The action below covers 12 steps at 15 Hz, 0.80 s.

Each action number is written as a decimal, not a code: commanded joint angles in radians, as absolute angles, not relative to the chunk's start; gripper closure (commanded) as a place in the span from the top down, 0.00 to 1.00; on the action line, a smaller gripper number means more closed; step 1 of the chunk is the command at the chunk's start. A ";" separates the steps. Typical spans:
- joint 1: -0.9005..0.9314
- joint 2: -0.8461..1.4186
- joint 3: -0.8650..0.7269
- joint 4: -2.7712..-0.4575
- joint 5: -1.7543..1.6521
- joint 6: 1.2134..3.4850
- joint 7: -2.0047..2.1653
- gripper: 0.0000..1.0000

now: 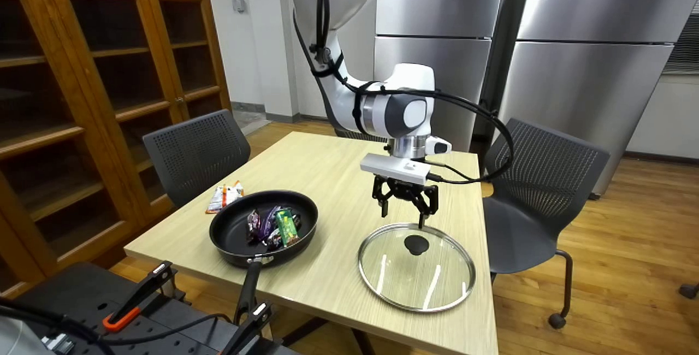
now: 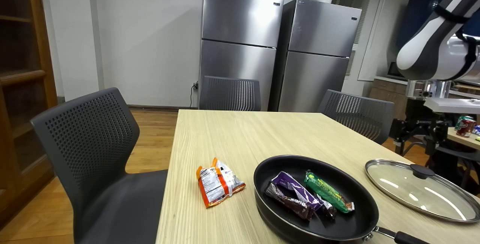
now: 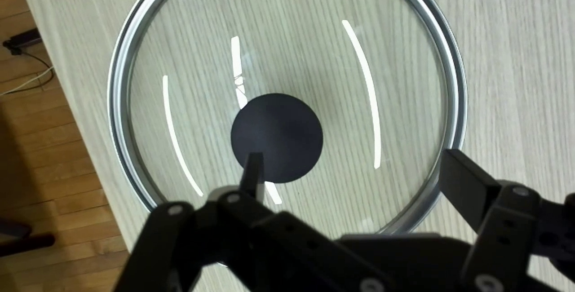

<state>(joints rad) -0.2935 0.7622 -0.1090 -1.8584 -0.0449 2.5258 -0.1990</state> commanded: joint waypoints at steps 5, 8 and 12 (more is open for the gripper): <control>-0.362 0.838 -0.089 -1.746 -0.022 2.439 -0.270 1.00; -0.373 0.867 -0.088 -1.706 -0.022 2.410 -0.277 1.00; -0.382 0.904 -0.090 -1.655 -0.022 2.374 -0.282 1.00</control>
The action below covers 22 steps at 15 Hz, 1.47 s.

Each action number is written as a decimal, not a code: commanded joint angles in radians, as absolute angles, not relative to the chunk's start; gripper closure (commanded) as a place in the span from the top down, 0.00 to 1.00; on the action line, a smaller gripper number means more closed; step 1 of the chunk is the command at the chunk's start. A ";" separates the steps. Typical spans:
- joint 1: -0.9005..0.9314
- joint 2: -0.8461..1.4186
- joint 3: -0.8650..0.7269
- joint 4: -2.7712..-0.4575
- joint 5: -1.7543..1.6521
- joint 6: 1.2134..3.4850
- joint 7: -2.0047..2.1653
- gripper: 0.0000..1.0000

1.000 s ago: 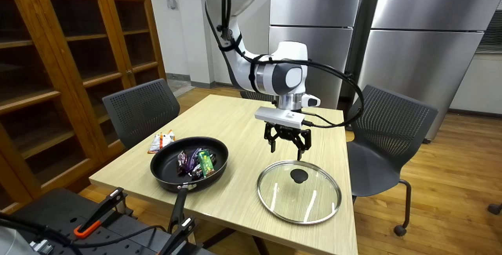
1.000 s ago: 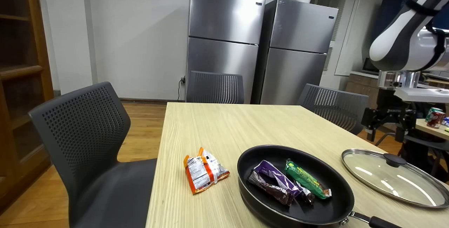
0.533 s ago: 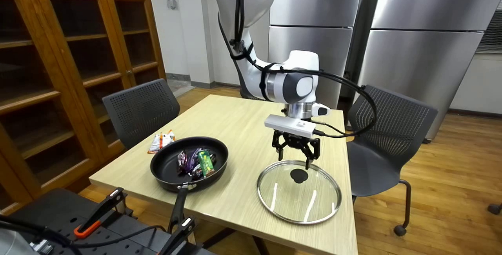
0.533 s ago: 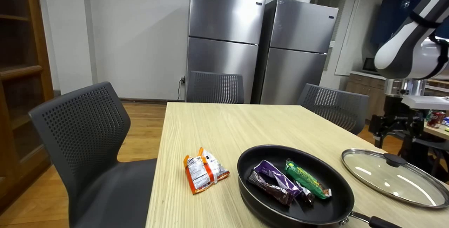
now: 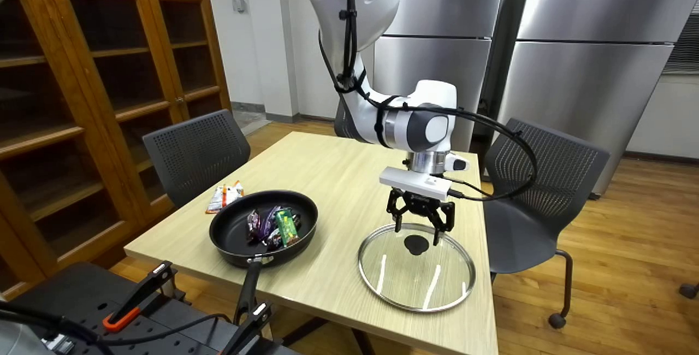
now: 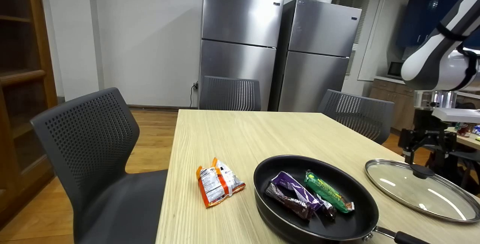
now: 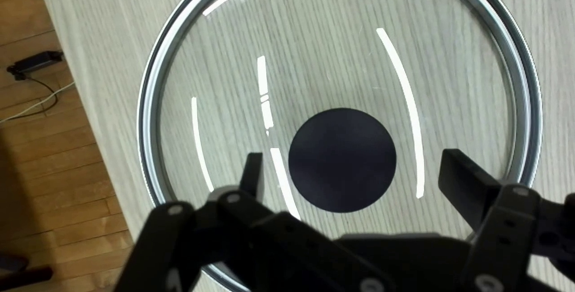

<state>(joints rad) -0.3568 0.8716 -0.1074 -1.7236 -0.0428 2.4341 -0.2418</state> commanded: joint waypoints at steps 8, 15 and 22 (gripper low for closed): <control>-0.373 0.965 -0.099 -1.583 -0.033 2.327 -0.274 1.00; -0.368 0.995 -0.104 -1.545 -0.036 2.301 -0.266 1.00; -0.366 1.001 -0.107 -1.530 -0.036 2.286 -0.260 0.66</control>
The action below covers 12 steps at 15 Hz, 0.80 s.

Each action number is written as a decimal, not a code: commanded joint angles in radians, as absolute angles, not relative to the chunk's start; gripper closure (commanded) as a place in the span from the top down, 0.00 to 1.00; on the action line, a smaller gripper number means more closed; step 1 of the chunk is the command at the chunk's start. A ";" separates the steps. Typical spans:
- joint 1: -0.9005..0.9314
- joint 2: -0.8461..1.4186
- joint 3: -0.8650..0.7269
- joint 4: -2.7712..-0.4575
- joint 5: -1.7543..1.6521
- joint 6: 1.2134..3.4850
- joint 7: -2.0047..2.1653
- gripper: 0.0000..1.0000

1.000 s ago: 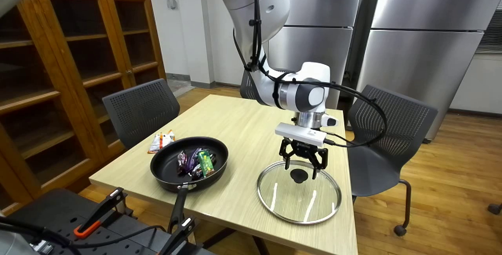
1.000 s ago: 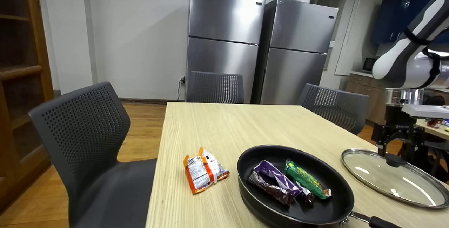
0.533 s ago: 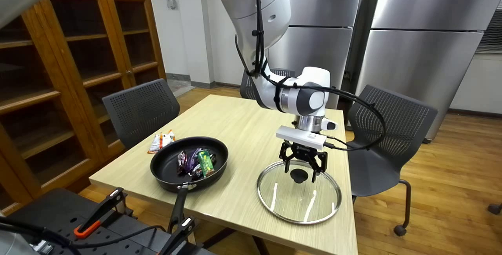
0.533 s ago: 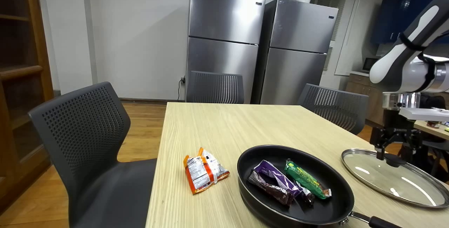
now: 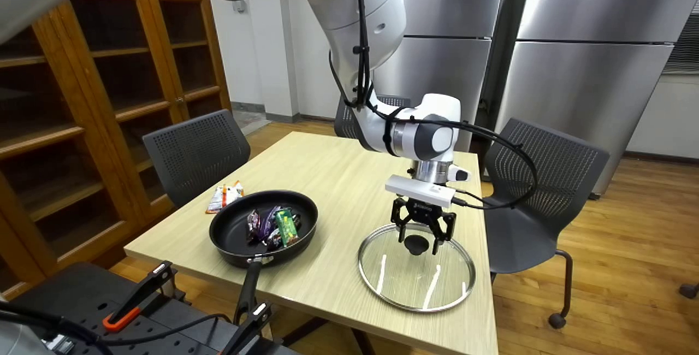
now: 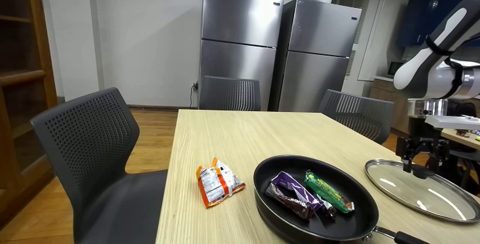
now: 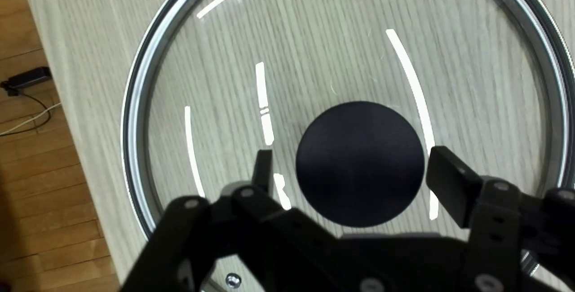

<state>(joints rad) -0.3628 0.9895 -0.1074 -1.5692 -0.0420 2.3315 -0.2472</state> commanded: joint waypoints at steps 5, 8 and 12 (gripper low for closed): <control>-0.360 1.000 -0.112 -1.522 -0.039 2.279 -0.251 0.39; -0.356 0.988 -0.110 -1.533 -0.041 2.284 -0.254 0.39; -0.343 0.949 -0.107 -1.571 -0.051 2.285 -0.268 0.39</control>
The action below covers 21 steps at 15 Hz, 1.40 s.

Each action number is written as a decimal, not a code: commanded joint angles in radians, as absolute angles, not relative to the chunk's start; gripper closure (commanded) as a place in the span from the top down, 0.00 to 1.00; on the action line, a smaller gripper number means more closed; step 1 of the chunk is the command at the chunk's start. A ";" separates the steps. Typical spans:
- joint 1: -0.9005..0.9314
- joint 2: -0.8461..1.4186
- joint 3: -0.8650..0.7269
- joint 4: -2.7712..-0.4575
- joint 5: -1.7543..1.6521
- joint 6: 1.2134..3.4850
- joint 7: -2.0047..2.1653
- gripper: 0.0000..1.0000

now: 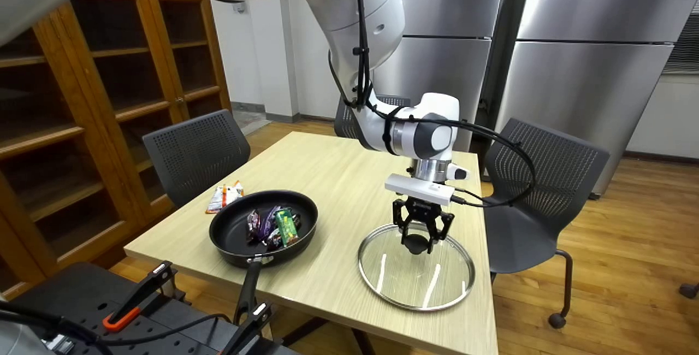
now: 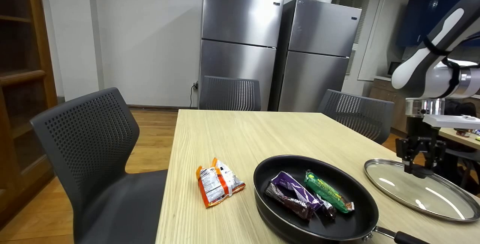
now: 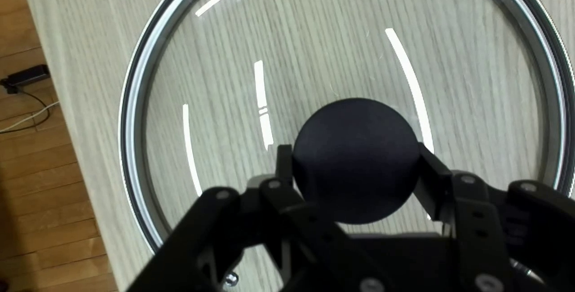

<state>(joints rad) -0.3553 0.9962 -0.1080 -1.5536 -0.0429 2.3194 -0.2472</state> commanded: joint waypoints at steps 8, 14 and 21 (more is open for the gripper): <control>-0.296 0.876 -0.110 -1.634 -0.062 2.314 -0.257 0.39; -0.255 0.800 -0.114 -1.705 -0.076 2.349 -0.246 0.39; -0.203 0.715 -0.119 -1.811 -0.117 2.422 -0.236 0.39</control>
